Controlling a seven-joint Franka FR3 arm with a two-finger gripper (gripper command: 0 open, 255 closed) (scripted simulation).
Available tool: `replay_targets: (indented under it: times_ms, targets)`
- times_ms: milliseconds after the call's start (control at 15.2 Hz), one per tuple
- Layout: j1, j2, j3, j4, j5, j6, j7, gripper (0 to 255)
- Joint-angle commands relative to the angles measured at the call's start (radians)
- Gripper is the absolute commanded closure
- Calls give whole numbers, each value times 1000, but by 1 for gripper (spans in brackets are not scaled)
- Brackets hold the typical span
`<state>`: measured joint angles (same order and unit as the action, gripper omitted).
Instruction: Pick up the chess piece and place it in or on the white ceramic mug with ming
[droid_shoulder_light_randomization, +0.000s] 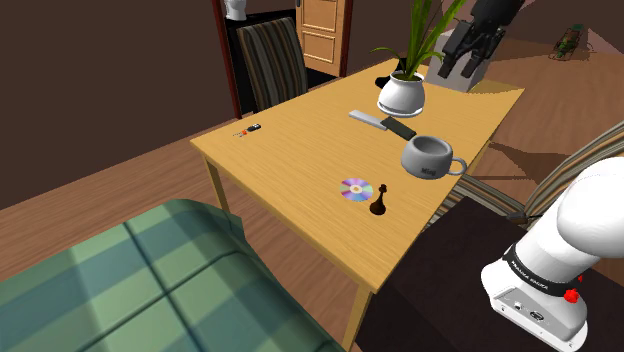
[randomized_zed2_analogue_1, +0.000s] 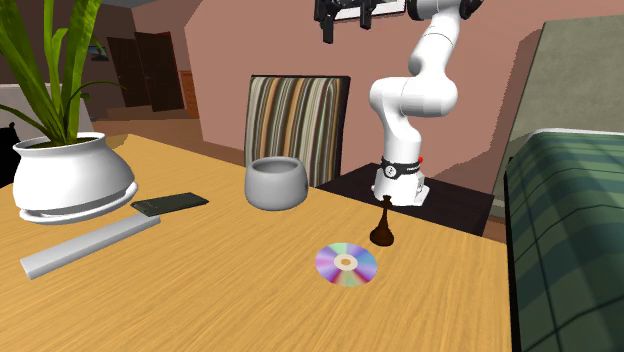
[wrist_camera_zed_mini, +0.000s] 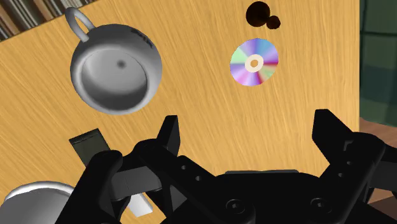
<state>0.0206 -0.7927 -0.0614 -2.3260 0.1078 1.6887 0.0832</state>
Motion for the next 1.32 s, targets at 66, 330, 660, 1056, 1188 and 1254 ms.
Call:
replay_targets:
  times_ms: [66,330,660,1056,1188,1254]
  targets:
    - [1,-7,18,-33,2,27,15,0]
    - [11,-20,92,-154,14,136,76,0]
    - [29,0,190,-281,33,281,158,0]
    - [50,90,317,-392,56,474,268,0]
    - [53,138,363,-417,59,543,309,0]
    - [53,165,386,-428,58,579,331,0]
